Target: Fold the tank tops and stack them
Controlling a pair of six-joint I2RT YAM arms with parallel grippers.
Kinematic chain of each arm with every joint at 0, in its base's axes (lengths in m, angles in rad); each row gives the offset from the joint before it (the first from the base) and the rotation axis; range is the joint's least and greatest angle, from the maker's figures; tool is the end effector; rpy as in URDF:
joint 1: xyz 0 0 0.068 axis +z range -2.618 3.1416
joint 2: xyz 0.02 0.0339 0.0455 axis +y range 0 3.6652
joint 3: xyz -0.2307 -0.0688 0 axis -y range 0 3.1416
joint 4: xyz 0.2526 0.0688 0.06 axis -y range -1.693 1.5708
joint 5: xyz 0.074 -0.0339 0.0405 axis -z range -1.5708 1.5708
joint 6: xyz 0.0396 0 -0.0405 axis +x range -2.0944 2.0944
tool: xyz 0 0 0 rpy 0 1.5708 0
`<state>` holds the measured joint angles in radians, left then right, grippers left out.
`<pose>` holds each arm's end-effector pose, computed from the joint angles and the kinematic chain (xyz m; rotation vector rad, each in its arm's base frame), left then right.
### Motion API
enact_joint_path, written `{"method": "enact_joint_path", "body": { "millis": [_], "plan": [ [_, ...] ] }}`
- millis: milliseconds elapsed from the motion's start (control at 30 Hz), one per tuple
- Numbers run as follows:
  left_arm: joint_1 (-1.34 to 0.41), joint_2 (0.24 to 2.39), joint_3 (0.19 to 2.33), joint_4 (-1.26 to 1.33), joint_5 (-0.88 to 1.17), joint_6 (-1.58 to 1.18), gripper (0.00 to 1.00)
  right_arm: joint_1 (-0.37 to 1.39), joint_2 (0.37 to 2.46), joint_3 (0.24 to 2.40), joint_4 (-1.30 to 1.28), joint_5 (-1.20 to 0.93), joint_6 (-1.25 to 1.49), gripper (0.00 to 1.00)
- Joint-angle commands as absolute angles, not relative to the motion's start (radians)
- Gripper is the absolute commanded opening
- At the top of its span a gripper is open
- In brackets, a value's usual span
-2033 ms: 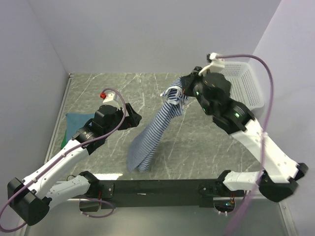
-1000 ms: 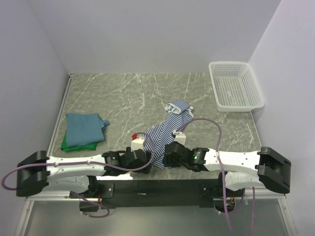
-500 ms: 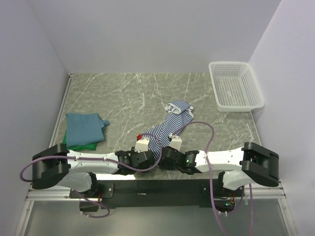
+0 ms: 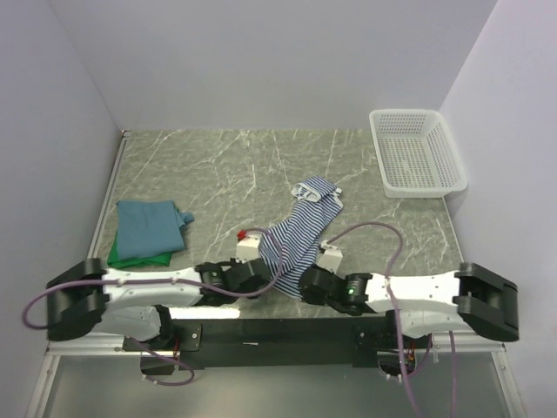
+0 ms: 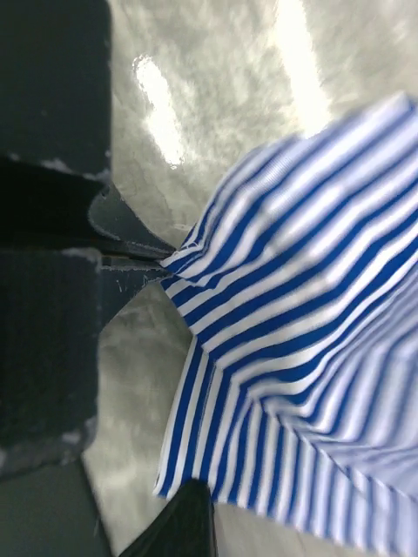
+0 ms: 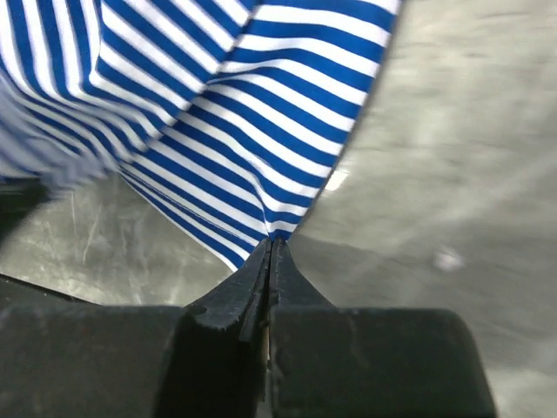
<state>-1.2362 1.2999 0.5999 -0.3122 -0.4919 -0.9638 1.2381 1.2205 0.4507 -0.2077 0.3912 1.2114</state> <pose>0.0991 -0.2280 0.1266 0.1572 2.4399 -0.3456 0.0880 0.2085 0.1058 0.1192 2.5272 0.5564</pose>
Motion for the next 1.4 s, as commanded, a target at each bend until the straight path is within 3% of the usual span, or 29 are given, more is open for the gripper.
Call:
{"method": "enact_joint_path", "body": {
  "millis": [0, 267, 467, 800, 1067, 1367],
  "plan": [
    [-1.178, 1.123, 0.635, -0.314, -0.488, -0.968, 0.01, 1.233, 1.102, 0.422, -0.322, 0.485, 1.259, 0.00],
    [-0.887, 0.770, 0.506, -0.247, -0.286, -0.988, 0.01, 1.115, 0.731, 0.437, -0.597, 0.572, 1.208, 0.00],
    [-0.743, 0.744, 0.385, -0.186, -0.172, -1.032, 0.01, 0.968, 0.577, 0.449, -0.667, 0.554, 1.105, 0.00],
    [-0.525, 0.735, 0.247, -0.063, 0.007, -1.065, 0.01, 0.946, 0.531, 0.580, -0.739, 0.552, 1.072, 0.00],
    [-0.520, 0.600, 0.539, -0.233, 0.005, -1.006, 0.00, 0.943, 0.623, 0.931, -0.750, 0.638, 0.875, 0.00],
    [-0.520, 0.558, 0.963, -0.299, -0.020, -1.067, 0.01, 0.943, 0.759, 1.519, -0.735, 0.643, 0.615, 0.00]
  ]
}}
